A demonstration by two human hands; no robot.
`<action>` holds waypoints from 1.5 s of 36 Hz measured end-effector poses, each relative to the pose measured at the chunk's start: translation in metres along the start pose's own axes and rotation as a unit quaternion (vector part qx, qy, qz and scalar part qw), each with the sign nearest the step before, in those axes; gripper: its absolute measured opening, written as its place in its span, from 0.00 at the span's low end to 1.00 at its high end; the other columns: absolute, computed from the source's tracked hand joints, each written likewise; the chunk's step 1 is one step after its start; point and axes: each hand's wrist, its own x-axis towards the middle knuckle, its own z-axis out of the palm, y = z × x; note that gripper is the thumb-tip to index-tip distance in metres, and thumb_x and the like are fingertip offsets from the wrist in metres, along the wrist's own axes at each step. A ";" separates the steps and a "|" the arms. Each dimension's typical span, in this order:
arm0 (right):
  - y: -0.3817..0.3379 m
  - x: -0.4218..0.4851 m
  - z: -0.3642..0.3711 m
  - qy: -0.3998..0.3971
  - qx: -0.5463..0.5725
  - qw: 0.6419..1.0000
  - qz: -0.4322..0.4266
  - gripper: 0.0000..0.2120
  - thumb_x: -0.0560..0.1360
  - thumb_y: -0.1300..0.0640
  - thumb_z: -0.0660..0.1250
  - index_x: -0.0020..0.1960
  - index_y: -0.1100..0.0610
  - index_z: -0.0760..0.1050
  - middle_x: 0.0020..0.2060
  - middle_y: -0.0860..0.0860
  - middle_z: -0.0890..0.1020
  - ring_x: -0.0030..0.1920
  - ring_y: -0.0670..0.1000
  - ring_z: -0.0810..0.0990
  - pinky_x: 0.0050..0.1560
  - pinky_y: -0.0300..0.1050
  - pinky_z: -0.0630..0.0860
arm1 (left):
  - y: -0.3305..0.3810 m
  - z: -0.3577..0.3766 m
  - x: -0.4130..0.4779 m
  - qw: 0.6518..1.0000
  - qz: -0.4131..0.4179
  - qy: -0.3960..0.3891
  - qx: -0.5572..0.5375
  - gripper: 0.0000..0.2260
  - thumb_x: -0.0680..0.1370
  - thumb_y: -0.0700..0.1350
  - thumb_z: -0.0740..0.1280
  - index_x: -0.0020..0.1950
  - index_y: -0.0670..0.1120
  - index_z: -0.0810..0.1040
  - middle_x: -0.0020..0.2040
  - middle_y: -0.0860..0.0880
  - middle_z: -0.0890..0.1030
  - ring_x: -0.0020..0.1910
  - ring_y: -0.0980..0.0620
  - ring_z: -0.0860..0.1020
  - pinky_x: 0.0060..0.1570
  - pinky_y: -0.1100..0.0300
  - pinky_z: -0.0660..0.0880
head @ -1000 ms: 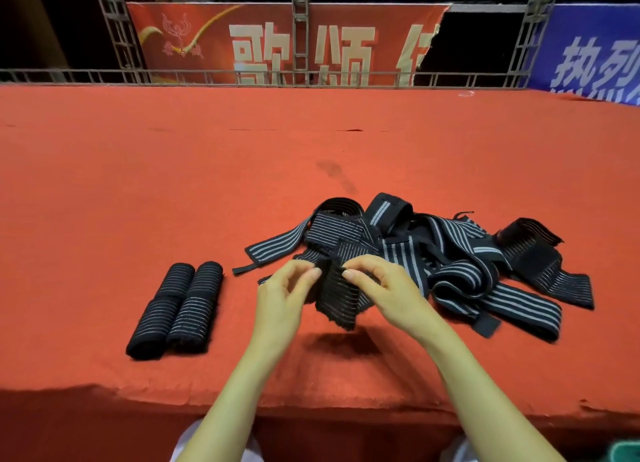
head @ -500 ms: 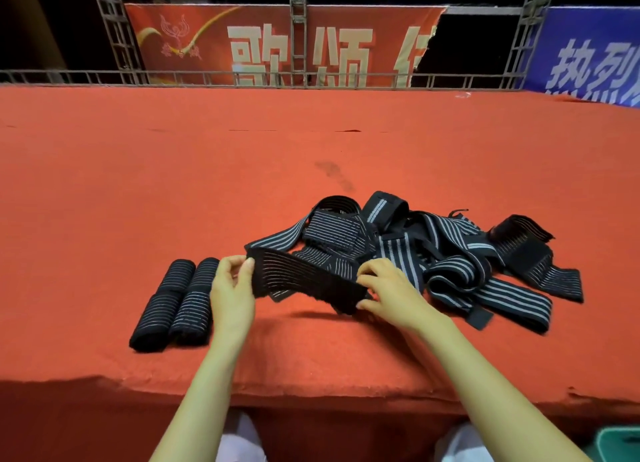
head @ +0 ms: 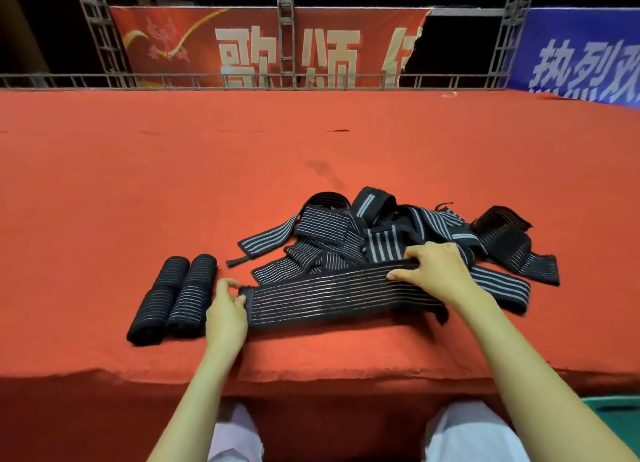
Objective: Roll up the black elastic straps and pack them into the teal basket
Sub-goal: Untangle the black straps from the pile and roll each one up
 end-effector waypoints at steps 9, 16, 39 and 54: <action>0.014 -0.014 0.020 -0.101 -0.021 0.993 0.060 0.13 0.70 0.44 0.72 0.45 0.51 0.75 0.42 0.46 0.78 0.53 0.53 0.77 0.52 0.50 0.64 | -0.014 0.005 -0.006 0.975 0.051 -0.046 0.212 0.11 0.78 0.35 0.59 0.59 0.40 0.72 0.54 0.37 0.77 0.54 0.36 0.75 0.49 0.49 0.68; 0.008 -0.026 0.044 -0.061 -0.162 0.983 0.064 0.15 0.74 0.55 0.66 0.61 0.52 0.72 0.60 0.52 0.72 0.62 0.56 0.68 0.59 0.52 0.66 | -0.016 0.015 -0.010 0.951 0.145 -0.008 0.274 0.14 0.69 0.29 0.66 0.53 0.38 0.79 0.50 0.37 0.75 0.51 0.35 0.72 0.50 0.44 0.71; -0.041 -0.017 0.067 -0.148 0.199 0.967 -0.049 0.13 0.75 0.50 0.68 0.58 0.51 0.78 0.54 0.48 0.77 0.56 0.48 0.75 0.61 0.45 0.71 | 0.042 0.066 -0.018 0.940 0.220 -0.208 0.158 0.07 0.74 0.51 0.69 0.50 0.51 0.80 0.48 0.54 0.77 0.51 0.52 0.76 0.54 0.55 0.72; -0.067 0.096 0.087 -0.090 0.263 0.959 0.048 0.30 0.79 0.55 0.63 0.77 0.55 0.54 0.74 0.54 0.58 0.73 0.55 0.59 0.72 0.52 0.60 | 0.064 0.089 0.066 0.946 0.184 -0.196 0.182 0.19 0.78 0.45 0.65 0.69 0.46 0.71 0.67 0.48 0.71 0.68 0.49 0.67 0.65 0.58 0.63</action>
